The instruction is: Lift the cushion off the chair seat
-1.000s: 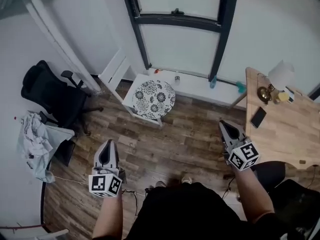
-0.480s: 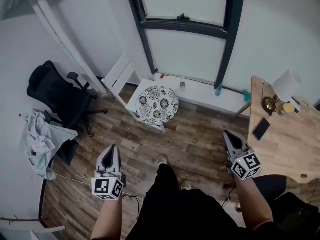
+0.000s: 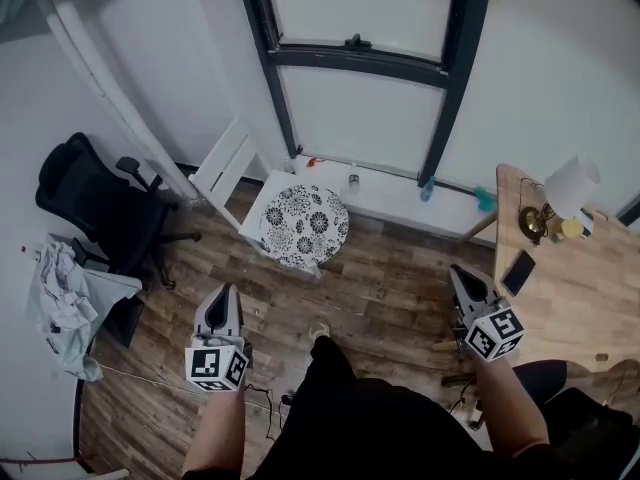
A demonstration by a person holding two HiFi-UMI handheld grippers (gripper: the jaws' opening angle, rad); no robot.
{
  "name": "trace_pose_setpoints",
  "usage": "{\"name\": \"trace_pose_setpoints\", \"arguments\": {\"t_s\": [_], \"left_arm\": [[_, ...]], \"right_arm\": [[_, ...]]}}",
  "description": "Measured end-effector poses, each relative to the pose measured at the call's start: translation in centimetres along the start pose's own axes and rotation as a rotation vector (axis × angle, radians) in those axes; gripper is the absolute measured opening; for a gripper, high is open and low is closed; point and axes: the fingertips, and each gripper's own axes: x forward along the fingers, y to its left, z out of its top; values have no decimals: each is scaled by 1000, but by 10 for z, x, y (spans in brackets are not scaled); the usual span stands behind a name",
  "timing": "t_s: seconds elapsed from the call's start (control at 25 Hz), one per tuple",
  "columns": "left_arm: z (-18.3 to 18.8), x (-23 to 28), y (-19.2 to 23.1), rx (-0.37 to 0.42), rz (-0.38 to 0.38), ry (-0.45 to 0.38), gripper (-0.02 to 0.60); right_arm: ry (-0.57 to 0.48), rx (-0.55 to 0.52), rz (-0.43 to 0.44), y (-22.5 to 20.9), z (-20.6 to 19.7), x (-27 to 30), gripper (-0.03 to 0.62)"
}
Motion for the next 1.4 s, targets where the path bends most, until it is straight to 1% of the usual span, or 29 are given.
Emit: {"name": "trace_pose_setpoints", "arguments": {"t_s": [0.16,0.28,0.36,0.48,0.6,0.84,1.04,1.2,1.4], "left_arm": [[5,45,15,49,-39,2,5],[8,78,30,40,-75,1,5],[9,99,44,38,-83,-3,5],[9,126,64,29,-76,-10,6],[2,141,85,21,-72,8,5],[-25,166,144,-9,-33,60,5],[-31,195,178,-12,-39,72,5],[-34,225,197,-12,-58,69,5],[-44,259,202,-28,-77,83,6]], "right_arm": [[17,10,-17,-7,1,35,11],[20,16,-24,-7,5,64,11],[16,17,-26,-9,11,86,11],[23,13,-35,-12,17,120,11],[28,9,-49,-12,26,155,11],[34,-19,-5,8,42,239,11],[55,-28,-2,11,47,295,11],[47,-26,-22,7,53,330,11],[60,-25,-36,-2,55,352,11]]}}
